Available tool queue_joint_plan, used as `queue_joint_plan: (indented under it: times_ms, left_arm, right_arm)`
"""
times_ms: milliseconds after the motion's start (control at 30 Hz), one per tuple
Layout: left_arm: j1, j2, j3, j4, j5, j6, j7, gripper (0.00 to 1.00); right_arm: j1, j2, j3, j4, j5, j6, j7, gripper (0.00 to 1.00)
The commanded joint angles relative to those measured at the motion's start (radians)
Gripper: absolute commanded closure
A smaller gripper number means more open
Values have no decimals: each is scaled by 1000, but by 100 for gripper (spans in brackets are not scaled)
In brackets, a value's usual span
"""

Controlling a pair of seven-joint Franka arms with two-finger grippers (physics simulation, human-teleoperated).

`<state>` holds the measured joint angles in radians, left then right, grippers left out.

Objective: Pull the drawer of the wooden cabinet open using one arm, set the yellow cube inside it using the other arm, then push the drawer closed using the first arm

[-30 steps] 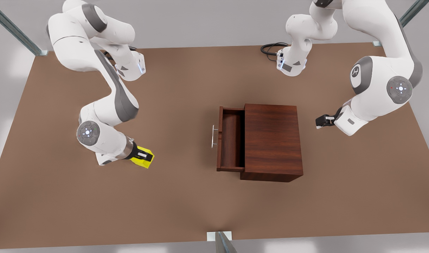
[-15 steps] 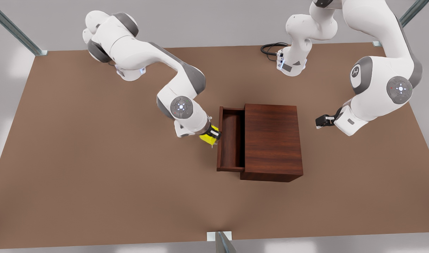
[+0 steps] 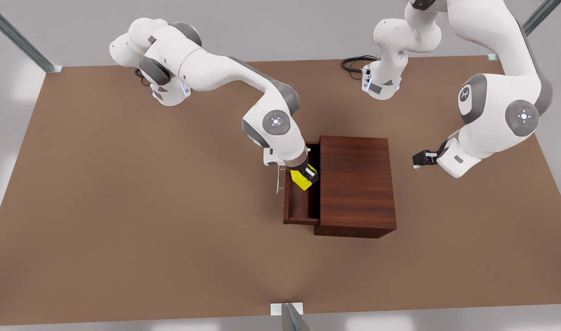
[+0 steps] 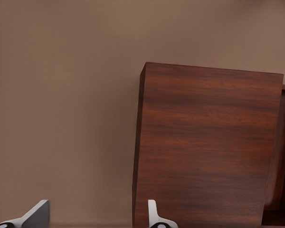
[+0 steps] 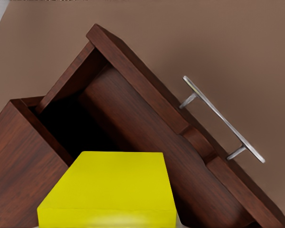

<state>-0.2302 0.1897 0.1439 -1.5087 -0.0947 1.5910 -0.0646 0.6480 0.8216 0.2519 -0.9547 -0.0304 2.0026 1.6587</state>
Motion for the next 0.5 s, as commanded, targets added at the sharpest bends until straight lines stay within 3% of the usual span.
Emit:
queue_joint_plan:
  times_ms: [0, 367, 400, 433, 467]
  left_arm:
    - [0, -1, 0, -1, 1, -2, 0, 0]
    - [-1, 0, -1, 7, 24, 0, 0, 0]
    - [-1, 0, -1, 10, 23, 0, -9, 0]
    - [-1, 0, -1, 10, 23, 0, -12, 0]
    - [-1, 0, -1, 8, 24, 0, -12, 0]
  right_arm:
    - [-1, 10, 1, -1, -11, 8, 256, 35]
    - [4, 48, 1, 8, -29, 8, 266, 35]
    - [4, 48, 1, 8, -29, 8, 266, 30]
    - [4, 48, 1, 8, -29, 8, 265, 0]
    - [4, 47, 0, 8, -29, 7, 263, 0]
